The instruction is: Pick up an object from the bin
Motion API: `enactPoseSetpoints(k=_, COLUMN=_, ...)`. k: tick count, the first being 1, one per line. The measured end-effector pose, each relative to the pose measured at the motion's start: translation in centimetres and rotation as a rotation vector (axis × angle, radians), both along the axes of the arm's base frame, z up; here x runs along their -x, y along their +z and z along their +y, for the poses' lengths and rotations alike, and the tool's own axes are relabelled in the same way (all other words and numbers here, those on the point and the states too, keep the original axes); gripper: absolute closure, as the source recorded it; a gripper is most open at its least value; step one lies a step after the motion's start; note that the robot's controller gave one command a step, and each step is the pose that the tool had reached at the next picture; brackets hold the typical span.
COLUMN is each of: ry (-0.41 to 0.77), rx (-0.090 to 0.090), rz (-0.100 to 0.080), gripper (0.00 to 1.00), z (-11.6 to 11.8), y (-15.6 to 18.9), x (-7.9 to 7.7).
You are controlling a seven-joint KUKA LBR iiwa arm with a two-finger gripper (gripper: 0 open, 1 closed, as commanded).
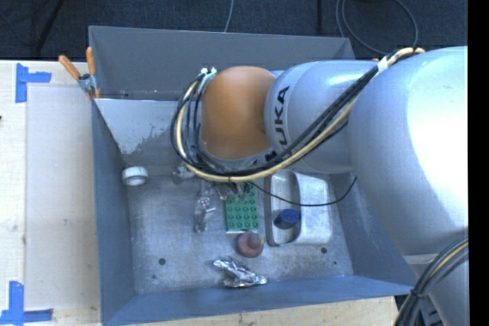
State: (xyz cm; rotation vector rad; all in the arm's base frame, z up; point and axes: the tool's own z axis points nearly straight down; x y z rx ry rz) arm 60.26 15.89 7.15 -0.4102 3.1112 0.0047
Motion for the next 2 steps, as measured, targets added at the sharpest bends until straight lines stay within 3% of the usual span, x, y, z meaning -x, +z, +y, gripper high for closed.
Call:
enactPoseSetpoints(k=1, ry=0.43, rx=0.006, rz=0.004, gripper=0.0, z=-9.6, y=2.8, x=1.7)
enactPoseSetpoints(k=2, ry=0.775, rx=0.004, rz=-0.001, gripper=0.0, z=-13.1, y=2.8, x=-0.4)
